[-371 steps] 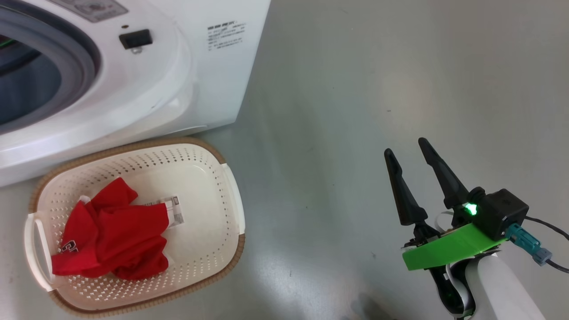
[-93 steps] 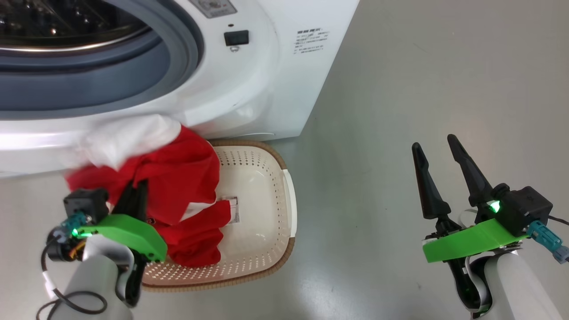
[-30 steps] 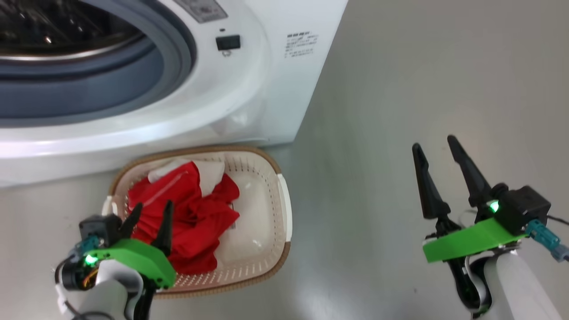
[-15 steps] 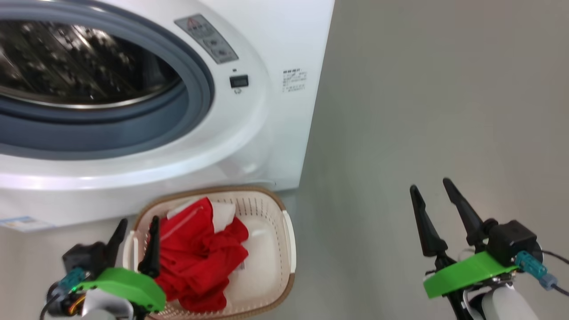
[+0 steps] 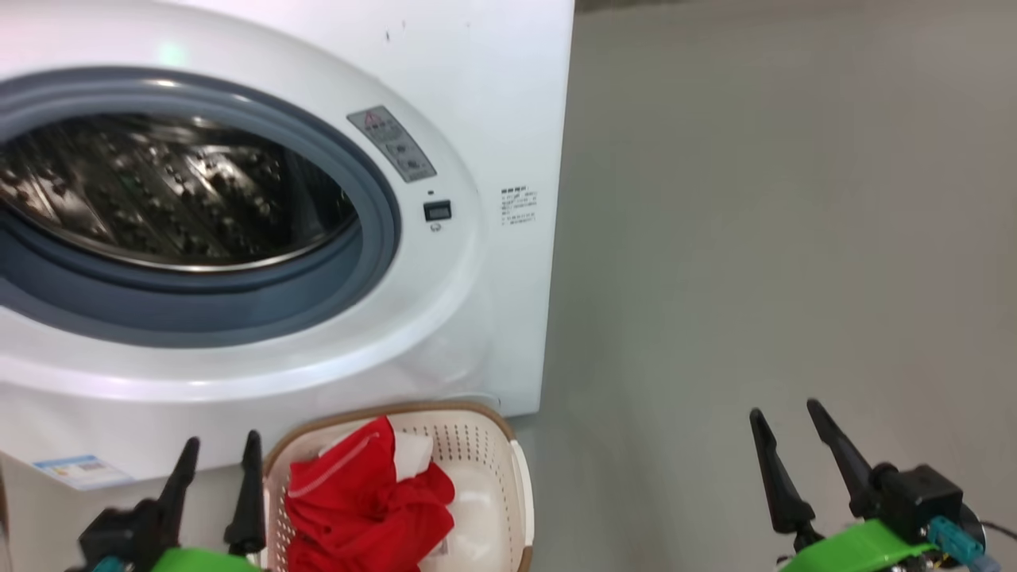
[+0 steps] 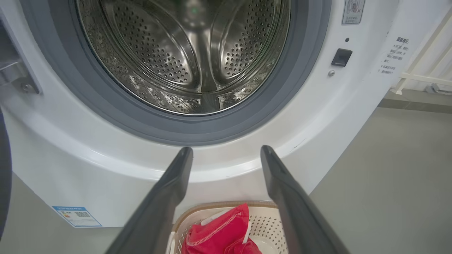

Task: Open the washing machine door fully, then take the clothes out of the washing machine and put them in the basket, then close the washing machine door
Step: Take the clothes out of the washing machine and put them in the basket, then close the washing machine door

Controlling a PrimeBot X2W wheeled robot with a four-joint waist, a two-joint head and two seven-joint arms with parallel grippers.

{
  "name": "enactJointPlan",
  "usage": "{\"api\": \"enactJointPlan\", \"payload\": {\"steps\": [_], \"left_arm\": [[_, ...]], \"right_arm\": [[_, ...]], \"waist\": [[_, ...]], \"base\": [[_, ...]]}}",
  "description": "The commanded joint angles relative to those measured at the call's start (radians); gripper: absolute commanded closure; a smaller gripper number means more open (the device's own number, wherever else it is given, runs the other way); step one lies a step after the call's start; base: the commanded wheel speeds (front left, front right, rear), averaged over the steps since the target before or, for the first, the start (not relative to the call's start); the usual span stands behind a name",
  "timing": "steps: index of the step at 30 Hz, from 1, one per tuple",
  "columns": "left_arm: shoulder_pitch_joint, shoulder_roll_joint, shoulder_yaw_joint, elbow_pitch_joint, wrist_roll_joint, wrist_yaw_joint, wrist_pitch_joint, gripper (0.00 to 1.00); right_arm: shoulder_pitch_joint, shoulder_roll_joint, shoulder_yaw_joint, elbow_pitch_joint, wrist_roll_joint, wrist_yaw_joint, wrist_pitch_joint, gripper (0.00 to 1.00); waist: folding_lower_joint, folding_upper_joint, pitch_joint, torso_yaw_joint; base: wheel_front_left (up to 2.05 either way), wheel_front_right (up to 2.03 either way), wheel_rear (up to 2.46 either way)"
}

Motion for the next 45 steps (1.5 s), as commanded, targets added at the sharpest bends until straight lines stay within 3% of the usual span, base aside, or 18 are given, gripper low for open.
{"api": "enactJointPlan", "payload": {"steps": [1, 17, 45], "left_arm": [[0.017, 0.01, 0.045, -0.05, 0.015, -0.006, -0.005, 0.0], [0.226, -0.017, 0.1, -0.259, 0.043, -0.006, -0.005, 0.0], [0.221, -0.026, 0.089, -0.271, 0.042, -0.006, -0.005, 0.0]], "right_arm": [[0.006, -0.005, 0.016, -0.026, -0.018, 0.0, -0.006, 0.0], [0.089, -0.013, -0.011, -0.046, -0.01, 0.0, -0.006, 0.0], [0.076, -0.014, -0.013, -0.039, -0.01, 0.0, -0.006, 0.0]], "waist": [[0.0, 0.0, -0.039, 0.002], [0.0, 0.0, -0.089, 0.012], [0.0, 0.0, -0.089, 0.017]], "base": [[0.0, 0.0, 0.0], [0.0, 0.0, 0.0], [-0.07, 0.07, 0.0]]}}
